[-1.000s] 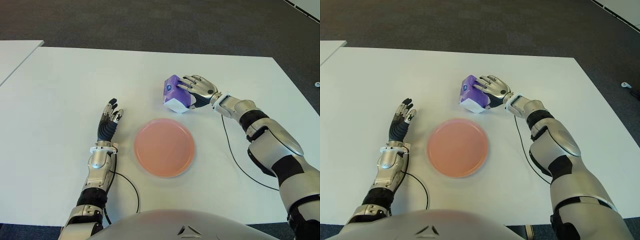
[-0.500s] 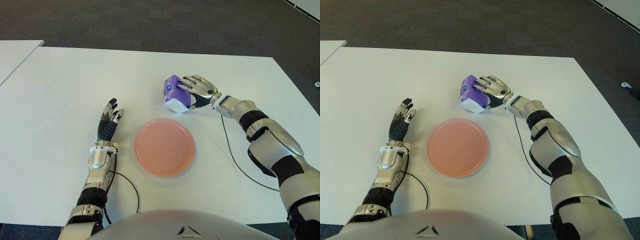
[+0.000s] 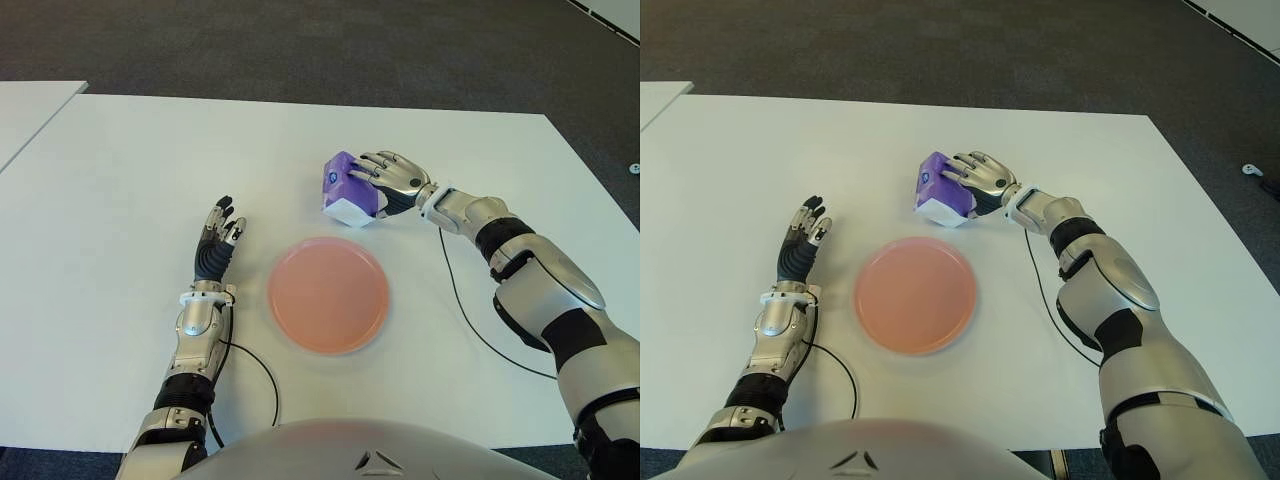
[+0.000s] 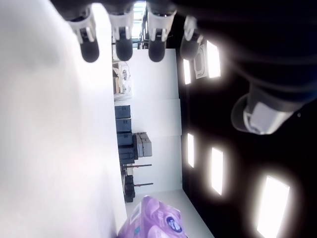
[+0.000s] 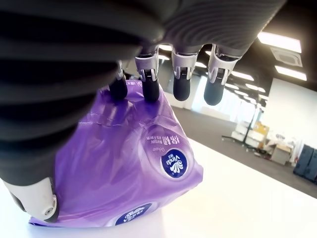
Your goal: Put the tissue paper into the plate.
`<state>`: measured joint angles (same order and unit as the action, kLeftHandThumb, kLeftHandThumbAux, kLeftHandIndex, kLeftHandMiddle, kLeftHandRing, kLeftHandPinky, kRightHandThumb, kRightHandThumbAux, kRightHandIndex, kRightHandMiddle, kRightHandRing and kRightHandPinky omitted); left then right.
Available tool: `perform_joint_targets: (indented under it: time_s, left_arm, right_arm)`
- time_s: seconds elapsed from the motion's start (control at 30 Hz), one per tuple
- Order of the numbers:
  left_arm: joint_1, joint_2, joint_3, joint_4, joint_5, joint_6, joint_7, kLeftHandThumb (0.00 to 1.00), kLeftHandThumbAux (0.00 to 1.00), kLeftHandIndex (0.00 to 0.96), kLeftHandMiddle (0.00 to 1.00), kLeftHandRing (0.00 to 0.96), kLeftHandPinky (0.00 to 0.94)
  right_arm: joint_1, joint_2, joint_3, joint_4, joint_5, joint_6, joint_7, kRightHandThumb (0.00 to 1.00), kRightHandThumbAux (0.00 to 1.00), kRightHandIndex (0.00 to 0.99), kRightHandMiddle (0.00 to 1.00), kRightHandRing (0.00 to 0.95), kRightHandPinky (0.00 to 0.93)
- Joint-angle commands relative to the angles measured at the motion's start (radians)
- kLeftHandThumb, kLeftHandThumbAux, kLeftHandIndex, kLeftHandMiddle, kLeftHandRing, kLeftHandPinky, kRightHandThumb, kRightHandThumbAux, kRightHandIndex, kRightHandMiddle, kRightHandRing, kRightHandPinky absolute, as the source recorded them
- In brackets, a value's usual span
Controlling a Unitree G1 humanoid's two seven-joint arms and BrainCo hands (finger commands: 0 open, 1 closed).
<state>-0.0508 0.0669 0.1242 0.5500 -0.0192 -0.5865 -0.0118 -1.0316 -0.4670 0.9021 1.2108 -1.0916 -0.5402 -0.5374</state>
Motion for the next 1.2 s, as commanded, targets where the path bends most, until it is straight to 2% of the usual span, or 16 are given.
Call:
perform_joint_targets:
  time_s: [0.03, 0.3, 0.7, 0.8, 0.93, 1.2]
  left_arm:
    - [0.042, -0.010, -0.001, 0.042, 0.006, 0.019, 0.013, 0.000, 0.466, 0.000, 0.000, 0.000, 0.000]
    - [0.043, -0.012, 0.002, 0.041, 0.002, 0.021, 0.012, 0.000, 0.470, 0.000, 0.000, 0.000, 0.000]
    - [0.041, -0.013, 0.001, 0.041, 0.009, 0.026, 0.020, 0.000, 0.468, 0.000, 0.000, 0.000, 0.000]
    - [0.040, -0.014, 0.001, 0.043, 0.008, 0.021, 0.018, 0.000, 0.470, 0.000, 0.000, 0.000, 0.000]
    - [0.042, -0.015, 0.000, 0.039, 0.007, 0.020, 0.014, 0.000, 0.472, 0.000, 0.000, 0.000, 0.000]
    - [0.047, -0.015, 0.000, 0.030, 0.008, 0.024, 0.017, 0.000, 0.466, 0.000, 0.000, 0.000, 0.000]
  right_arm:
    - [0.017, 0.012, 0.014, 0.001, -0.008, -0.021, 0.038, 0.397, 0.650, 0.017, 0.071, 0.030, 0.000]
    - [0.008, 0.006, 0.011, -0.005, -0.011, -0.021, 0.059, 0.395, 0.656, 0.018, 0.070, 0.029, 0.000]
    - [0.016, 0.001, 0.045, -0.009, -0.039, -0.044, 0.058, 0.412, 0.661, 0.018, 0.074, 0.035, 0.000]
    - [0.017, 0.000, 0.061, -0.011, -0.044, -0.062, 0.063, 0.427, 0.662, 0.016, 0.072, 0.034, 0.000]
    - [0.028, -0.019, 0.072, -0.032, -0.035, -0.114, 0.115, 0.452, 0.669, 0.011, 0.065, 0.030, 0.000]
    - [0.056, -0.062, 0.064, -0.064, -0.015, -0.181, 0.194, 0.512, 0.681, 0.008, 0.059, 0.025, 0.000]
